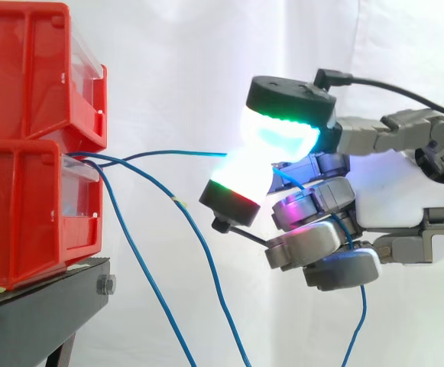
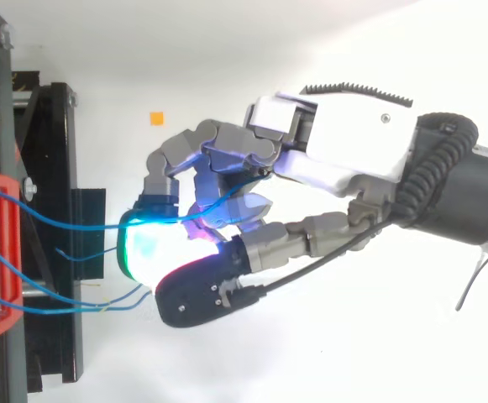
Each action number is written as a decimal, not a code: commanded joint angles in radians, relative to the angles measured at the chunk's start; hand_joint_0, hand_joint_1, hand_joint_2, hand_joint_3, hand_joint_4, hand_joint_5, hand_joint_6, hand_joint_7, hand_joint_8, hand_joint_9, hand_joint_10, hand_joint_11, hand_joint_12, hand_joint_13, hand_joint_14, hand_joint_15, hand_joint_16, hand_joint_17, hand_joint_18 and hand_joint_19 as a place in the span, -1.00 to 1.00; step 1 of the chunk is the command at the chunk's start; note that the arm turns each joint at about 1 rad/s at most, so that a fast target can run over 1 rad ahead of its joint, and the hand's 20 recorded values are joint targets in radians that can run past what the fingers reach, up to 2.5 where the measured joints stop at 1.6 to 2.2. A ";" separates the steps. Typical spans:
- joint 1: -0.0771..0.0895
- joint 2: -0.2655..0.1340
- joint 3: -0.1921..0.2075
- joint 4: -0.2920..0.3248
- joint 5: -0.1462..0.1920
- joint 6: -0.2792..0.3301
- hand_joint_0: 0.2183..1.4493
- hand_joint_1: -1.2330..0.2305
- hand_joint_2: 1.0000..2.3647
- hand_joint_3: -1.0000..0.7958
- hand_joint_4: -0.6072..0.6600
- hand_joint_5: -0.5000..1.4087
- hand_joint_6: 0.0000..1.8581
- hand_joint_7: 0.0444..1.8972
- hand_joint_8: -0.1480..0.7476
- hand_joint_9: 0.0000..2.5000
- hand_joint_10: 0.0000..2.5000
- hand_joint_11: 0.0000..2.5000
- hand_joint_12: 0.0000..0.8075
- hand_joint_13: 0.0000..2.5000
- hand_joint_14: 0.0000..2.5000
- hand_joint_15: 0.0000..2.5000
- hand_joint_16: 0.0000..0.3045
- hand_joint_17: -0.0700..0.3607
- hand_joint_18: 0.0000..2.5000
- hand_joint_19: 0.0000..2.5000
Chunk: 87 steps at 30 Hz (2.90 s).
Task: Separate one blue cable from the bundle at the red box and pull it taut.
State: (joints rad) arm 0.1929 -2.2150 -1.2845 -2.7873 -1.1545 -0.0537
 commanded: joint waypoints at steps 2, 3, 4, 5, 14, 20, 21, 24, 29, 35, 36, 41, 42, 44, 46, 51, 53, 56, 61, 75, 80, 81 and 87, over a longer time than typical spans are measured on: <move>0.000 0.000 -0.002 -0.003 -0.001 0.000 -0.25 -0.45 -0.99 -0.29 0.13 -0.70 -0.03 0.01 0.07 -0.62 0.90 0.40 0.01 -0.19 -0.98 0.40 -0.69 -0.17 -0.24 0.10; 0.002 0.000 -0.002 -0.003 -0.004 0.000 -0.26 -0.44 -0.99 -0.33 0.19 -0.70 -0.03 0.02 0.07 -0.61 0.84 0.41 0.00 -0.19 -0.99 0.39 -0.69 -0.18 -0.25 0.10; 0.002 0.000 -0.002 -0.005 -0.005 0.000 -0.28 -0.42 -0.99 -0.35 0.20 -0.70 -0.03 0.02 0.07 -0.60 0.83 0.40 0.01 -0.19 -0.99 0.39 -0.69 -0.18 -0.25 0.10; 0.002 0.000 -0.002 -0.005 -0.007 0.000 -0.33 -0.35 -1.00 -0.40 0.24 -0.69 -0.03 0.02 0.06 -0.60 0.82 0.36 0.00 -0.19 -1.00 0.39 -0.69 -0.18 -0.25 0.11; 0.010 0.000 -0.002 0.000 -0.010 -0.011 -0.46 0.23 -1.00 -0.44 0.21 -0.71 -0.10 -0.09 0.05 -0.52 0.61 0.40 -0.02 -0.17 -0.95 0.36 -0.67 -0.15 -0.26 0.16; 0.011 -0.017 -0.006 0.000 0.009 -0.044 -0.49 0.12 -1.00 -0.44 0.19 -0.74 -0.12 -0.14 0.06 -0.61 0.87 0.62 0.00 -0.29 -0.14 0.20 -0.66 -0.13 -0.22 0.19; 0.011 -0.017 -0.009 0.000 0.009 -0.048 -0.49 0.10 -1.00 -0.44 0.18 -0.74 -0.12 -0.14 0.07 -0.67 1.00 0.64 0.01 -0.34 0.13 0.15 -0.66 -0.13 -0.21 0.21; 0.016 -0.017 -0.029 0.011 0.029 -0.063 -0.50 0.06 -1.00 -0.44 0.19 -0.75 -0.12 -0.14 0.12 -0.80 1.00 0.69 0.03 -0.46 0.64 0.12 -0.67 -0.15 -0.15 0.30; 0.016 -0.017 -0.030 0.041 0.039 -0.069 -0.50 0.01 -1.00 -0.44 0.20 -0.75 -0.13 -0.16 0.16 -0.88 1.00 0.79 0.04 -0.57 1.00 0.15 -0.69 -0.18 -0.05 0.46; 0.010 -0.017 -0.032 0.040 0.041 -0.083 -0.50 -0.01 -1.00 -0.44 0.19 -0.75 -0.14 -0.15 0.17 -0.81 1.00 1.00 0.12 -0.32 1.00 0.27 -0.69 -0.19 0.00 -0.02; 0.010 -0.017 -0.041 0.045 0.041 -0.084 -0.50 -0.01 -1.00 -0.44 0.19 -0.75 -0.15 -0.15 0.17 -0.77 1.00 1.00 0.17 -0.24 1.00 0.28 -0.69 -0.18 0.02 -0.21; 0.005 -0.017 -0.070 0.097 0.052 -0.083 -0.47 0.04 -1.00 -0.44 0.18 -0.74 -0.15 -0.15 0.29 -0.54 1.00 1.00 0.29 0.03 1.00 0.33 -0.67 -0.15 0.24 -0.44; 0.003 -0.017 -0.072 0.100 0.053 -0.083 -0.46 0.05 -1.00 -0.44 0.19 -0.73 -0.16 -0.14 0.34 -0.45 1.00 1.00 0.33 0.11 1.00 0.32 -0.67 -0.14 0.32 -0.45; 0.000 -0.017 -0.072 0.111 0.061 -0.081 -0.46 0.07 -1.00 -0.44 0.21 -0.72 -0.17 -0.13 0.40 -0.36 1.00 1.00 0.38 0.20 1.00 0.33 -0.66 -0.14 0.40 -0.46; -0.003 -0.017 -0.072 0.114 0.072 -0.081 -0.45 0.08 -1.00 -0.44 0.23 -0.71 -0.18 -0.10 0.49 -0.24 1.00 1.00 0.43 0.30 1.00 0.32 -0.65 -0.12 0.52 -0.48; -0.017 -0.017 -0.072 0.138 0.119 -0.080 -0.43 0.05 -1.00 -0.44 0.26 -0.70 -0.18 -0.08 0.60 -0.12 1.00 1.00 0.48 0.38 1.00 0.34 0.07 -0.11 0.62 -0.51; -0.020 -0.017 -0.072 0.143 0.127 -0.080 -0.42 0.04 -1.00 -0.44 0.26 -0.70 -0.19 -0.07 0.60 -0.11 1.00 1.00 0.48 0.38 1.00 0.33 0.06 -0.11 0.63 -0.51; -0.024 -0.017 -0.073 0.143 0.134 -0.078 -0.41 0.00 -1.00 -0.44 0.25 -0.70 -0.18 -0.07 0.62 -0.09 1.00 1.00 0.46 0.39 1.00 0.34 0.08 -0.10 0.64 -0.51; -0.027 -0.017 -0.072 0.149 0.154 -0.075 -0.40 -0.03 -1.00 -0.41 0.25 -0.70 -0.18 -0.06 0.62 -0.09 1.00 1.00 0.46 0.39 1.00 0.33 0.07 -0.11 0.65 -0.51; 0.006 -0.015 -0.072 0.160 0.111 -0.087 -0.46 -0.03 -1.00 -0.44 0.29 -0.70 -0.15 -0.08 0.64 -0.06 1.00 1.00 0.44 0.40 1.00 0.33 0.11 -0.09 0.68 -0.51; 0.016 -0.015 -0.067 0.160 0.084 -0.087 -0.45 -0.14 -1.00 -0.44 0.27 -0.71 -0.14 -0.07 0.64 -0.06 1.00 1.00 0.42 0.40 1.00 0.32 0.08 -0.10 0.68 -0.52; 0.016 -0.015 -0.065 0.160 0.084 -0.087 -0.44 -0.16 -1.00 -0.44 0.27 -0.71 -0.14 -0.06 0.63 -0.05 1.00 1.00 0.43 0.40 1.00 0.32 0.06 -0.11 0.68 -0.52; 0.023 -0.015 -0.049 0.149 0.084 -0.086 -0.36 -0.25 -0.98 -0.23 0.26 -0.71 -0.10 0.00 0.61 -0.05 1.00 1.00 0.40 0.39 1.00 0.29 0.04 -0.13 0.67 -0.50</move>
State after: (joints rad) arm 0.2144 -2.2305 -1.3421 -2.6324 -1.0700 -0.1400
